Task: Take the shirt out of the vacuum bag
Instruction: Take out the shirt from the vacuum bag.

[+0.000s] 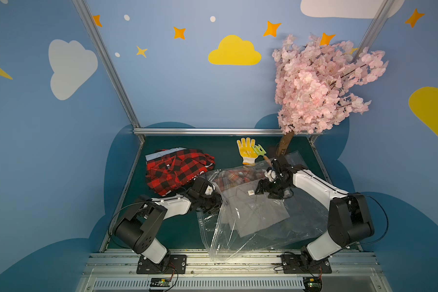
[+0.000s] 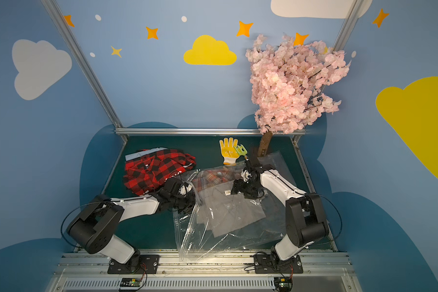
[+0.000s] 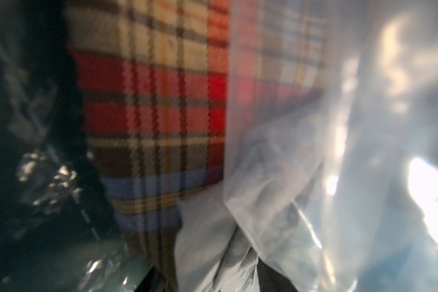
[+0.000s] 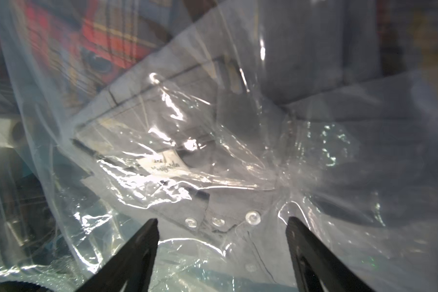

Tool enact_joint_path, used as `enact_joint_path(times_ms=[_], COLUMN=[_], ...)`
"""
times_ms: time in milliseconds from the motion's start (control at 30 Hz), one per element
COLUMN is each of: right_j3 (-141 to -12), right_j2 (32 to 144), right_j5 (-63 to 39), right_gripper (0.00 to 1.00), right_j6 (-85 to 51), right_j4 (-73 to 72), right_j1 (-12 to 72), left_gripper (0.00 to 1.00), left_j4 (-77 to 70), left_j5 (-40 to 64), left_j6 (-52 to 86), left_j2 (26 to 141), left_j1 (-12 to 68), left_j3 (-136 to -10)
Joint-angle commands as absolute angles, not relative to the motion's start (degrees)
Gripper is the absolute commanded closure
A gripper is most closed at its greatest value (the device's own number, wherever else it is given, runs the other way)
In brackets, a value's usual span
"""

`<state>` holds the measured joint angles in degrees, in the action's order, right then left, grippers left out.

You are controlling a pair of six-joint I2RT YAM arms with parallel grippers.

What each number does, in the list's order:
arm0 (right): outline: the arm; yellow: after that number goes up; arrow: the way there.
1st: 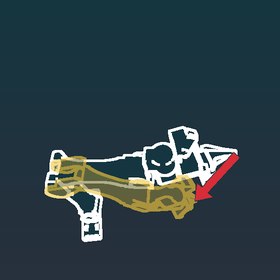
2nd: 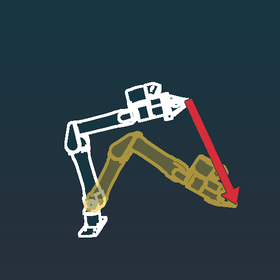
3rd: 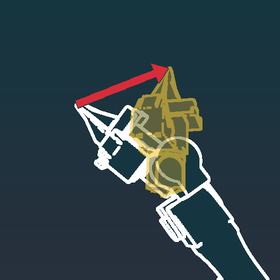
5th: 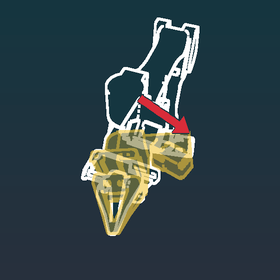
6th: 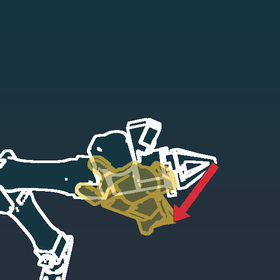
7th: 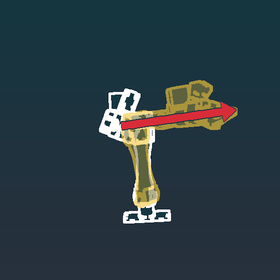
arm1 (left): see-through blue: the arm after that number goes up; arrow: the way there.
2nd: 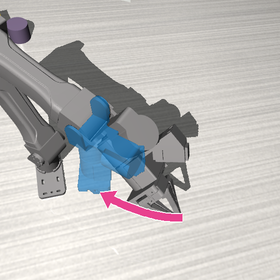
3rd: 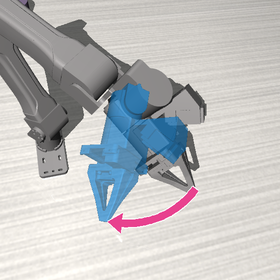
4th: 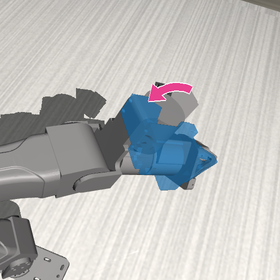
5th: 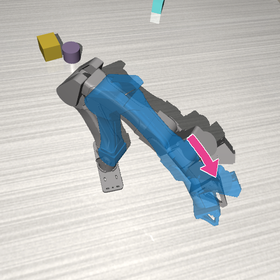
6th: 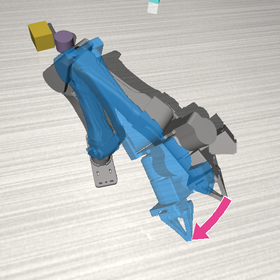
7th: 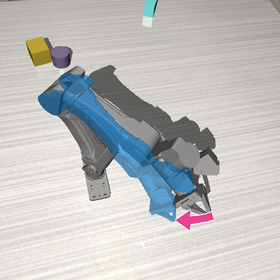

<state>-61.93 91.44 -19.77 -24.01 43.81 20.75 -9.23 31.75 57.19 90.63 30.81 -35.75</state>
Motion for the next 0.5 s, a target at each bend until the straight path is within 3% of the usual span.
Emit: enact_joint_path(times_ms=[0,467], right_j3=[-60.6,-57.1], right_j2=[90.5,90.3], right_j5=[-19.6,-20.5], right_gripper=[0.19,0.19], right_j6=[-24.2,-25.8], right_j4=[44.6,41.4], right_j1=[20.6,20.7], left_gripper=[0.41,0.24], left_j4=[-13.8,-4.7], left_j5=[34.2,33.6], left_j6=[58.5,60.0], left_j2=[90.7,83.6], left_j1=[32.0,37.6], left_j3=[-35.1,-30.9])
